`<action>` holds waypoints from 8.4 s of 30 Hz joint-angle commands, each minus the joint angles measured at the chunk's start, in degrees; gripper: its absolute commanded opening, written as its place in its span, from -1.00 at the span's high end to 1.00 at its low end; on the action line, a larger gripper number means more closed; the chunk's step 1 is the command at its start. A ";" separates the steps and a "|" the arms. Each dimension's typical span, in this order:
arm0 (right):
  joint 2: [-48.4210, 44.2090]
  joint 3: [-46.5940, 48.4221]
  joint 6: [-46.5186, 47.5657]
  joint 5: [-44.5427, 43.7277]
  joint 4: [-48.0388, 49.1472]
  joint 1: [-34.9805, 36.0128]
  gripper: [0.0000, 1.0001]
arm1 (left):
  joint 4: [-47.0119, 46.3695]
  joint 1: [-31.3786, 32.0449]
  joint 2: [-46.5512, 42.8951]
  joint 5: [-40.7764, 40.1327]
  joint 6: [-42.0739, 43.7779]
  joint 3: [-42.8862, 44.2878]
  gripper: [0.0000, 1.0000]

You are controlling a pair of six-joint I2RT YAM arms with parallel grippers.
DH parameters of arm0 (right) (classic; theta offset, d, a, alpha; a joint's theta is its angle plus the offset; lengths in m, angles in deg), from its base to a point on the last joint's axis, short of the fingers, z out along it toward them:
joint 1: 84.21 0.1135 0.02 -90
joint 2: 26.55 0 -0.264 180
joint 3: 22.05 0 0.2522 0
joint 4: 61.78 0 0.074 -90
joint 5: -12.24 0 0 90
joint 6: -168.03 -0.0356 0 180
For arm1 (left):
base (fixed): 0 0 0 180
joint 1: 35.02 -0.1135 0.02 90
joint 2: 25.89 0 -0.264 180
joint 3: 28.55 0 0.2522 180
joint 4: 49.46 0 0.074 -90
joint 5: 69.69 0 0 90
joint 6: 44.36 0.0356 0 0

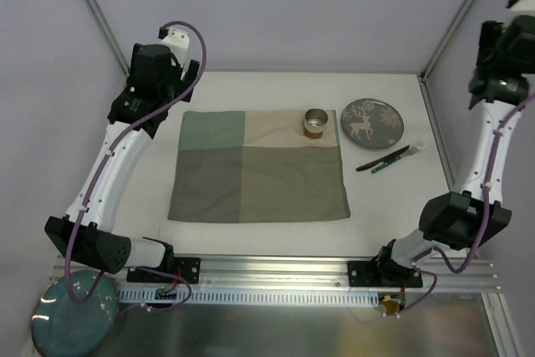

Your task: Set the dinner table for one person

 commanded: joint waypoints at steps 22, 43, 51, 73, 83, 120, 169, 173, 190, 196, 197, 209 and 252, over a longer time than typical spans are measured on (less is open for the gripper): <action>-2.30 -29.91 -35.39 48.65 -12.93 -10.10 -0.47 | -4.57 -4.83 -23.19 30.28 -17.00 -28.04 -0.98; 18.79 -25.26 -30.29 60.69 -3.26 -8.79 -0.76 | -4.92 -5.09 -11.69 34.95 -11.81 -24.00 -0.98; 22.20 -22.45 -31.33 63.22 -2.29 -9.92 -0.78 | -4.83 -5.53 -11.33 35.21 -11.45 -24.70 -0.97; 24.23 -31.15 -61.74 67.28 22.93 -12.92 -0.79 | -3.08 -8.34 -10.10 38.29 -11.36 -24.26 -0.97; 25.12 -34.22 -69.13 65.79 27.77 -13.09 -0.77 | -2.46 -9.05 -7.99 39.17 -11.28 -23.04 -0.97; 13.34 -48.73 -61.49 63.76 20.65 -13.09 -0.77 | -2.46 -9.14 -5.18 44.18 -10.31 -20.49 -0.98; 24.94 -40.91 -67.81 68.16 26.88 -7.90 1.00 | -6.33 -10.37 -1.58 46.29 -10.84 -24.17 -0.97; 24.68 -40.91 -67.03 68.16 27.24 -7.99 1.00 | -6.77 -10.37 -1.31 46.55 -10.92 -24.26 -0.97; 20.37 -40.91 -63.16 69.57 27.50 -8.26 1.00 | -8.52 -10.37 -0.78 46.46 -10.92 -24.70 -0.97; 17.57 -40.29 -63.24 68.61 26.54 -8.34 1.00 | -8.61 -10.37 -1.22 46.73 -11.28 -24.88 -0.98; 17.12 -40.29 -62.90 67.90 26.10 -8.26 1.00 | -8.79 -10.37 -1.31 46.64 -11.28 -25.05 -0.97; 17.12 -35.20 -62.36 68.42 23.81 -9.05 1.00 | -9.05 -10.37 -1.49 46.99 -11.45 -25.67 -0.98; 11.23 -27.11 -68.52 72.03 24.95 -11.07 1.00 | -10.64 -10.28 -1.40 47.08 -11.63 -26.90 -0.98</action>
